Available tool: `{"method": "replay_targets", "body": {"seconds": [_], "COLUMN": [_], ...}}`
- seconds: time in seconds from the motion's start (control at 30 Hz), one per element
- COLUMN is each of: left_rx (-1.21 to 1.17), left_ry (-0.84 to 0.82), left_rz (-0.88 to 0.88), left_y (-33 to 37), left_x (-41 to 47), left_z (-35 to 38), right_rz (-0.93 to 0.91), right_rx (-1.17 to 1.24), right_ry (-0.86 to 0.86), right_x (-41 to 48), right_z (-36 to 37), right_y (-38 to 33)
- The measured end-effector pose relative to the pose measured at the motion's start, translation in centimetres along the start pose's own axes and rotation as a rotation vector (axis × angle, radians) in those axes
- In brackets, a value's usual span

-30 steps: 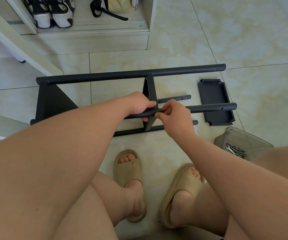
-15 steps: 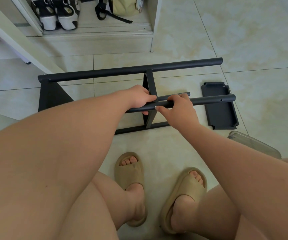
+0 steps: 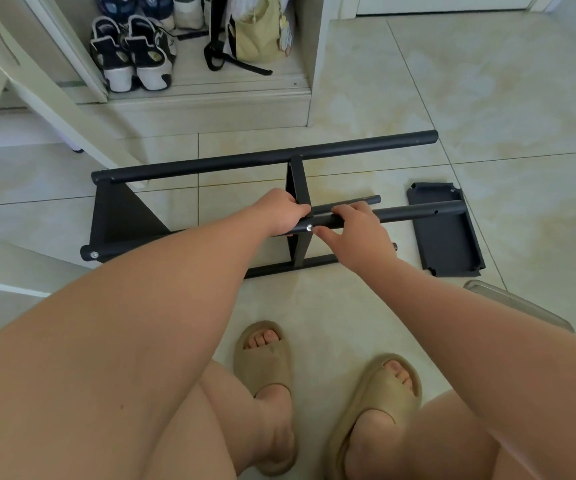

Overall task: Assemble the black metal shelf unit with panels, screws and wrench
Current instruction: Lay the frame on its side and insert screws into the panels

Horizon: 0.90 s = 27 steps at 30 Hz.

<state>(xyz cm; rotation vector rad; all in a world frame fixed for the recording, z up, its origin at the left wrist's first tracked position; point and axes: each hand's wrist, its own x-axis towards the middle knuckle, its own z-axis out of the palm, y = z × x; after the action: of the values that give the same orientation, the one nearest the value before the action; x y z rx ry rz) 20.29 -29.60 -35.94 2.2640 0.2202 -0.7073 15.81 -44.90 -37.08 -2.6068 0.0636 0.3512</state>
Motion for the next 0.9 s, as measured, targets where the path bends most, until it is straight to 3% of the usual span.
{"method": "replay_targets", "body": {"seconds": [0.1,0.17,0.23,0.3,0.37,0.47,0.63,0.9], "left_rx": [-0.041,0.078,0.229,0.266,0.223,0.204,0.234,0.362], "left_ry": [0.111,0.257,0.412,0.466,0.379,0.192,-0.041,-0.334], "left_rz": [-0.063,-0.089,0.027,0.247,0.421,0.522,0.459,0.327], "left_y": [0.8,1.9,3.4,5.2,7.0,9.9,13.6,13.4], "left_x": [-0.3,-0.9,-2.1,-3.2,-3.9,-4.8,-4.3,-1.0], "left_z": [1.0,1.6,2.4,3.3,4.8,8.1,14.6,24.4], "right_rz": [-0.072,-0.12,-0.171,-0.193,-0.176,-0.119,0.059,0.323], "right_rx": [0.031,0.011,-0.072,-0.206,-0.33,-0.451,-0.48,-0.555], "right_ry": [-0.084,-0.111,-0.117,-0.131,-0.143,-0.158,-0.199,-0.619], "right_x": [-1.0,-2.0,-3.3,-4.6,-5.7,-7.0,-8.9,-5.9], "right_z": [-0.5,-1.4,-2.9,-4.9,-7.0,-10.2,-13.8,-13.4], "right_y": [1.2,2.7,4.7,6.9,9.1,12.6,19.4,28.8]}}
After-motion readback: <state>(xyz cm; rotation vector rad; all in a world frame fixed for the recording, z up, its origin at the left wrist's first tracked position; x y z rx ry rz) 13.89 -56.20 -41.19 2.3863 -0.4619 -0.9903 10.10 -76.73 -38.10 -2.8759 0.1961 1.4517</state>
